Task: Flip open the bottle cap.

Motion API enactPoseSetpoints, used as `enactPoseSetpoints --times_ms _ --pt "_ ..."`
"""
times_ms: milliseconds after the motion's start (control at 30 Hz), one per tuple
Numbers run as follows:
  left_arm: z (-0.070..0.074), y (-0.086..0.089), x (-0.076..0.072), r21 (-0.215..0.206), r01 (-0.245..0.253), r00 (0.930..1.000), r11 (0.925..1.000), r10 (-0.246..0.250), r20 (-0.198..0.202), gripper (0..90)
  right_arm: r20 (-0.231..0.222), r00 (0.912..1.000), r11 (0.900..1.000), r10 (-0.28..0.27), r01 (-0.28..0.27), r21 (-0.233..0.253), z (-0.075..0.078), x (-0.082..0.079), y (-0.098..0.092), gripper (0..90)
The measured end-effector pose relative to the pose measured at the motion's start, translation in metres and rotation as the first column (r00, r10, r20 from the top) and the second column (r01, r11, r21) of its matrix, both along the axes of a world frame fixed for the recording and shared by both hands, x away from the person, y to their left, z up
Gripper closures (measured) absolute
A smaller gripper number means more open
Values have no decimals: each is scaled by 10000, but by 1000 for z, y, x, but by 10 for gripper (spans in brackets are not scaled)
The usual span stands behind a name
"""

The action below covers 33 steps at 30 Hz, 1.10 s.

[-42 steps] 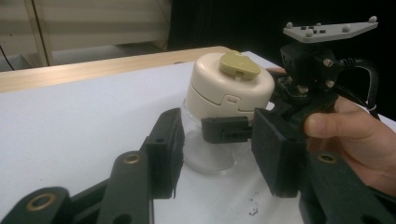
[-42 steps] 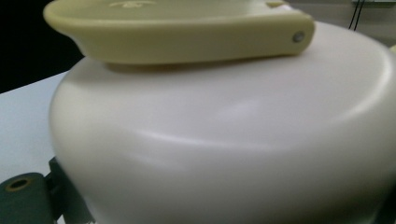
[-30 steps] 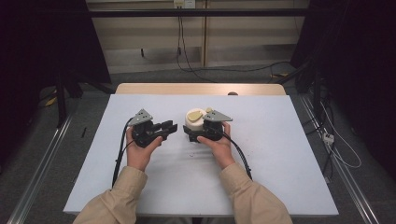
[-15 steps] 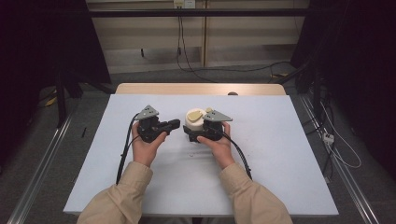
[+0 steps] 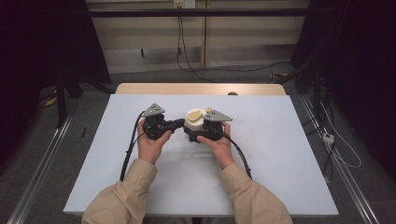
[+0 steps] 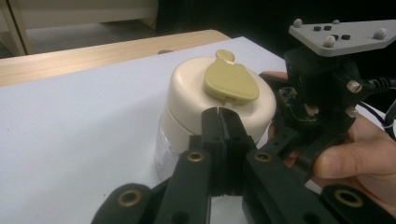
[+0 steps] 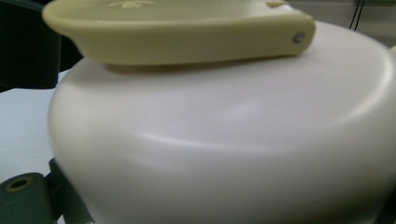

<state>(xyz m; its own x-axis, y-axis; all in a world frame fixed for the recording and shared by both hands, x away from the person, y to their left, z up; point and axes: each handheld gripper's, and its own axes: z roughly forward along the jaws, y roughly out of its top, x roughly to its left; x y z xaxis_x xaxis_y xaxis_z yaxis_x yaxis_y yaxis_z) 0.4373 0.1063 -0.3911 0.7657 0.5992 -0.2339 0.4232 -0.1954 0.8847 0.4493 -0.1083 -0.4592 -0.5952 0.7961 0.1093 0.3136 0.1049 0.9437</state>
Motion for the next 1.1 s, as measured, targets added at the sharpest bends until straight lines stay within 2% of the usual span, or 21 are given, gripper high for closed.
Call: enactPoseSetpoints --times_ms 467,633,700,1100 --pt "5 -9 5 212 -2 10000 9998 4 -65 900 -6 10000 10000 -7 7 -4 0 0 0 64" --pt "6 -10 4 152 101 9999 9998 -101 -32 900 -4 10000 10000 -5 5 -2 0 0 0 65" --pt "6 -10 4 231 -10 10000 9997 11 -16 900 2 10000 10000 -2 2 1 0 0 0 64" --pt "13 -14 8 99 -30 10000 9999 30 31 900 -3 10000 10000 -9 9 6 0 0 0 64"
